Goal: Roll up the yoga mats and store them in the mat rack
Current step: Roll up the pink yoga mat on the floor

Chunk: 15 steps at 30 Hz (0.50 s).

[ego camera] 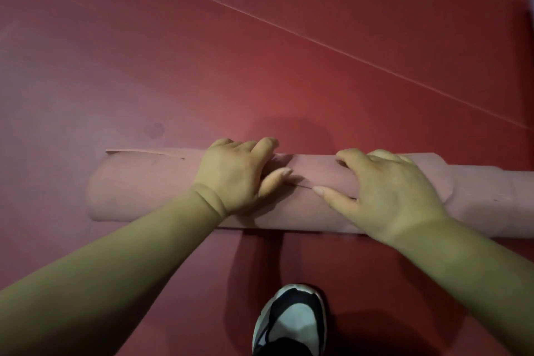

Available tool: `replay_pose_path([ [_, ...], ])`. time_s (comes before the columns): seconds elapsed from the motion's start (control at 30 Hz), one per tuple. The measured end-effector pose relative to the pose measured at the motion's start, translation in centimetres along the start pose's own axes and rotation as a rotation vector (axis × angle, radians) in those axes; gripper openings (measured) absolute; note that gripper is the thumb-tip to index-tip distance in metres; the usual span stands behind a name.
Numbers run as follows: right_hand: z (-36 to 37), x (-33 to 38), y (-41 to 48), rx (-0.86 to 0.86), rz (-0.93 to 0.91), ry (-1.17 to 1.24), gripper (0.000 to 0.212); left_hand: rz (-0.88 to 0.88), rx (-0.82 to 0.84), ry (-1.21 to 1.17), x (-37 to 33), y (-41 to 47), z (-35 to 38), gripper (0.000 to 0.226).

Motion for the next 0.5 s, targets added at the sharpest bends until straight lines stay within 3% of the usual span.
replay_pose_path([
  [0.07, -0.7, -1.4, 1.4, 0.117, 0.071, 0.196, 0.043, 0.019, -0.029, 0.013, -0.2, -0.1, -0.2, 0.054],
  [0.13, -0.4, -2.8, 3.4, 0.177, 0.139, 0.311, 0.038, 0.012, -0.042, 0.018, -0.2, -0.2, -0.2, 0.051],
  [0.3, 3.8, -1.3, 2.4, 0.463, -0.032, -0.002, 0.081, -0.045, -0.059, 0.030, 0.2, 0.1, -0.4, 0.047],
  [0.43, 3.7, -0.3, 0.3, 0.497, -0.162, -0.064, 0.123, -0.074, -0.045, 0.047, -0.3, -0.9, -0.2, 0.048],
  [0.5, 3.9, 0.2, -0.3, 0.506, -0.173, -0.111, 0.134, -0.093, -0.036, 0.074, -0.6, -1.4, 0.0, 0.050],
])
Point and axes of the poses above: each hand's wrist, its own y-axis towards the middle knuckle, its own z-axis out of the palm, x = y × z, the point moved 8 cm from there along y, towards the middle knuckle, and after that the axes turned 12 degrees about -y, right-handed, at the moved point
